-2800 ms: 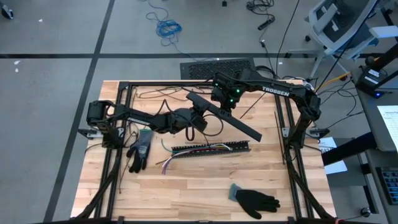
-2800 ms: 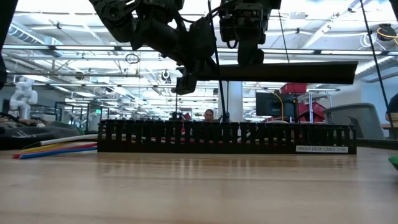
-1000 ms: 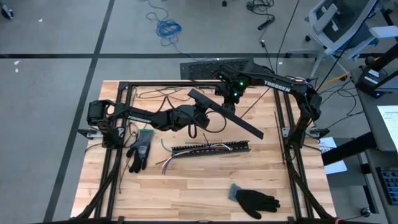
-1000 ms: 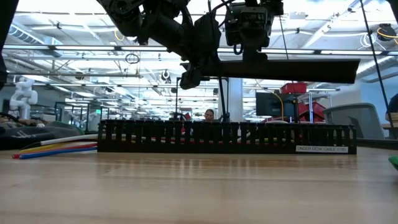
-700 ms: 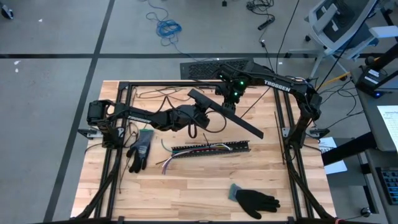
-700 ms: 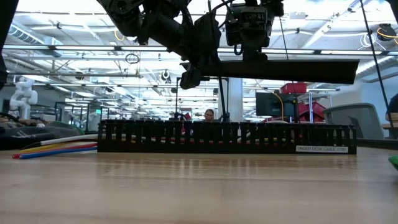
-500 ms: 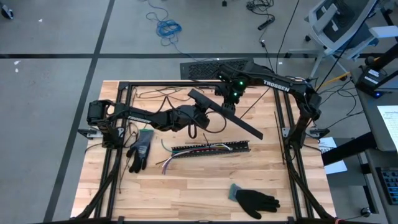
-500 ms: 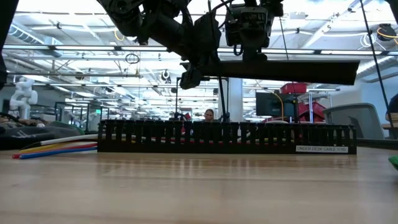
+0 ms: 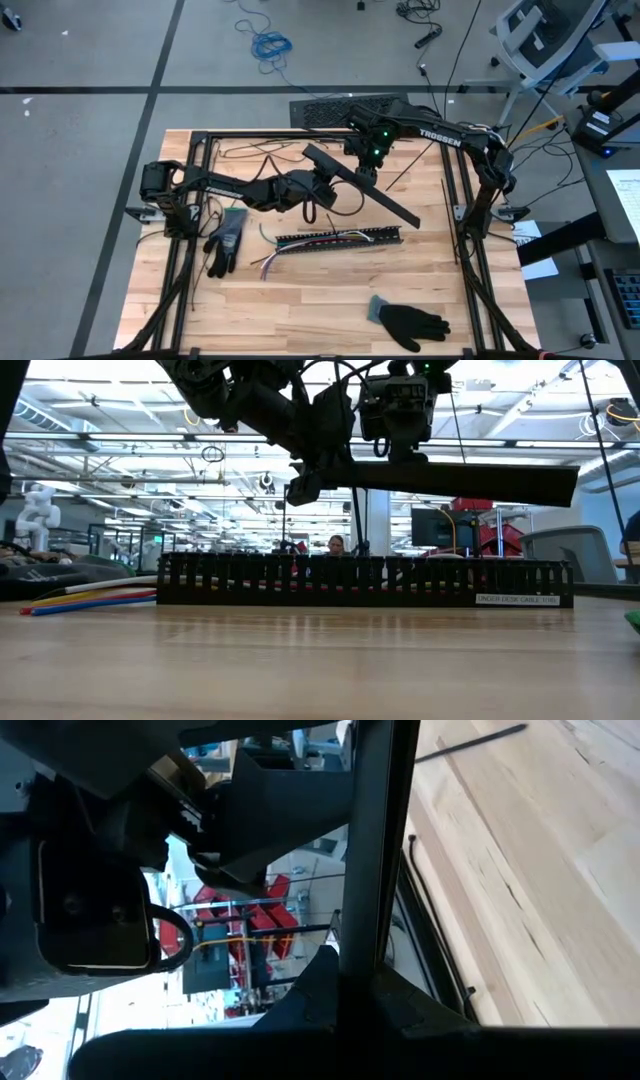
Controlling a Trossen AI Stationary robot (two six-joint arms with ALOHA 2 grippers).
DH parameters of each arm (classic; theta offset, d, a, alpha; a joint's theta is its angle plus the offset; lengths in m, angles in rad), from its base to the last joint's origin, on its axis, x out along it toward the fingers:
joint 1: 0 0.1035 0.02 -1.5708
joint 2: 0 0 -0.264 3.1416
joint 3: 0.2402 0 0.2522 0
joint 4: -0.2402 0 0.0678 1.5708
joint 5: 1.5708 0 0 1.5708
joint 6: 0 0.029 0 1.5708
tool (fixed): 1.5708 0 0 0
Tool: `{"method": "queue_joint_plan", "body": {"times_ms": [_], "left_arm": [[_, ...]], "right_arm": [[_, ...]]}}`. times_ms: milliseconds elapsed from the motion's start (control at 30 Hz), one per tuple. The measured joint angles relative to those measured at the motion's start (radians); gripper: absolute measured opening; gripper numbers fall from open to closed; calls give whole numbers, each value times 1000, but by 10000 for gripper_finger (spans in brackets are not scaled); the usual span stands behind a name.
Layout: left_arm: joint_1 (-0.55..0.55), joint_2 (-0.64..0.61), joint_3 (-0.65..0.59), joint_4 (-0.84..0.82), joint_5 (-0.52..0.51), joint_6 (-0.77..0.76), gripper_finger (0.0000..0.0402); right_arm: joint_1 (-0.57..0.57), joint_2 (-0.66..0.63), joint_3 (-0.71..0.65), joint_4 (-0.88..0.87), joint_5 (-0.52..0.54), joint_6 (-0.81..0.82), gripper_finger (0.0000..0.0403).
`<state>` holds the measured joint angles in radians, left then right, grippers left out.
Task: Ziptie cables
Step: Close the cable duct with the cable duct cover
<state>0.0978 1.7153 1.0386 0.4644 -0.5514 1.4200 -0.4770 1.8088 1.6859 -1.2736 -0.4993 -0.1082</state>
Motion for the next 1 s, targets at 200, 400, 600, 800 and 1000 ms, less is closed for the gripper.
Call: {"method": "queue_joint_plan", "body": {"times_ms": [200,400,600,800,1000], "left_arm": [[2,0,0,3,-2,0,16],[11,0,1,39,1,-1,16],[13,0,1,37,-3,0,16],[16,0,1,37,-10,0,16],[19,-8,14,99,-18,-8,15]], "right_arm": [[1,-11,0,-5,-3,7,239],[6,-38,1,-4,-11,3,273],[6,-38,0,3,-13,-32,298],[-2,-38,1,16,44,-38,304],[-36,-39,-3,-31,40,-24,306]]}}
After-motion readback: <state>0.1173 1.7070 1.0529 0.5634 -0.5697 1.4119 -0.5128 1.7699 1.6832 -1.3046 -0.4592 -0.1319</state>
